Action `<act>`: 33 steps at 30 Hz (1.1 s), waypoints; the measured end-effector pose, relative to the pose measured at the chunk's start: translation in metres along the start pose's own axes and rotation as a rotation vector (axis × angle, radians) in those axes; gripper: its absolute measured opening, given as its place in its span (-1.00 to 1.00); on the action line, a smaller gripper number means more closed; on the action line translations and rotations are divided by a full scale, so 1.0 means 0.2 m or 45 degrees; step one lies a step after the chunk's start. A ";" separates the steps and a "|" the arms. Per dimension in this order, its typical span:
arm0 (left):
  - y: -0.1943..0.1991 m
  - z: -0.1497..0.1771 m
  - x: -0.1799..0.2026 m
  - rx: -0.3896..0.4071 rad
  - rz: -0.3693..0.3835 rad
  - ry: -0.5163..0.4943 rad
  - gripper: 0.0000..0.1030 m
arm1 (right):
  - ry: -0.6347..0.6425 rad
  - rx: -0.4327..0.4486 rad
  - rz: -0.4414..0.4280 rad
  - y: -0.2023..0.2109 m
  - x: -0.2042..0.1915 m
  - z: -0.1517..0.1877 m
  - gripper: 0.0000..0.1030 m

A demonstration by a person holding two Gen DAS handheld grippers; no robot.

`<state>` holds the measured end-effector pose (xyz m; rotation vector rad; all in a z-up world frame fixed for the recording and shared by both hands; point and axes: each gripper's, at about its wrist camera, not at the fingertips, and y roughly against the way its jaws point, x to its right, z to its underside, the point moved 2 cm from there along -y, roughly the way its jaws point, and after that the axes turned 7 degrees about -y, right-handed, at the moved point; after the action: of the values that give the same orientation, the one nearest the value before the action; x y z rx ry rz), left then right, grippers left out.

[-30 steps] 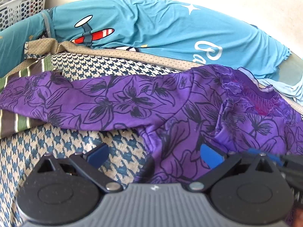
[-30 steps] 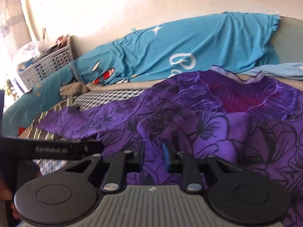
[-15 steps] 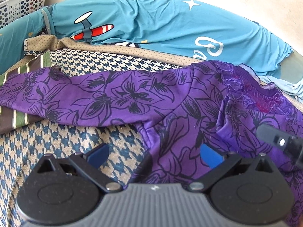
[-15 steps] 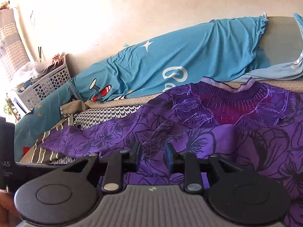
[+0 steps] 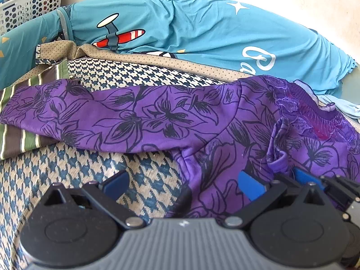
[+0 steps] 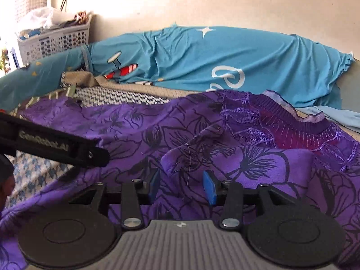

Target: Fold clothes

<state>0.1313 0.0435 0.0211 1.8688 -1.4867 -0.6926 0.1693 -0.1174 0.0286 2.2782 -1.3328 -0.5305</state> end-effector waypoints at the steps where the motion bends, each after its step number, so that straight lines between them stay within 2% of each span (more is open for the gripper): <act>1: 0.00 0.00 0.00 0.002 -0.002 -0.001 1.00 | -0.003 -0.001 0.016 -0.01 0.00 0.01 -0.61; 3: 0.00 0.00 0.00 0.008 -0.006 -0.001 1.00 | -0.017 0.013 0.009 0.00 0.02 0.00 -0.80; 7: 0.01 -0.01 0.00 0.036 -0.028 -0.002 1.00 | -0.013 0.046 -0.046 0.05 0.02 -0.02 -0.88; 12: 0.02 -0.02 0.01 0.064 -0.048 -0.036 1.00 | 0.154 0.019 -0.267 0.16 -0.05 -0.03 -0.88; 15: 0.01 -0.01 0.04 0.066 -0.043 -0.078 1.00 | 0.224 -0.060 -0.378 0.20 -0.08 -0.02 -0.81; 16: 0.01 -0.01 0.05 0.070 -0.043 -0.094 1.00 | 0.231 -0.080 -0.392 0.21 -0.09 -0.01 -0.73; 17: 0.01 -0.01 0.07 0.074 -0.039 -0.107 1.00 | 0.239 -0.087 -0.393 0.21 -0.09 0.00 -0.57; 19: 0.01 0.00 0.09 0.078 -0.018 -0.132 1.00 | 0.223 -0.080 -0.359 0.22 -0.07 0.01 -0.41; 23: 0.02 0.02 0.15 0.100 0.020 -0.201 1.00 | 0.100 -0.047 -0.301 0.26 0.03 -0.02 -0.41; 28: 0.01 0.03 0.21 0.094 0.069 -0.248 1.00 | 0.012 0.006 -0.084 0.36 0.20 -0.05 -0.41; 33: -0.02 0.04 0.26 0.086 0.080 -0.280 1.00 | -0.066 0.016 0.050 0.48 0.37 -0.01 -0.41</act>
<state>0.1384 -0.0076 0.0119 1.8343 -1.7186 -0.8503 0.1363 -0.2246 0.0750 2.2581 -1.4065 -0.5727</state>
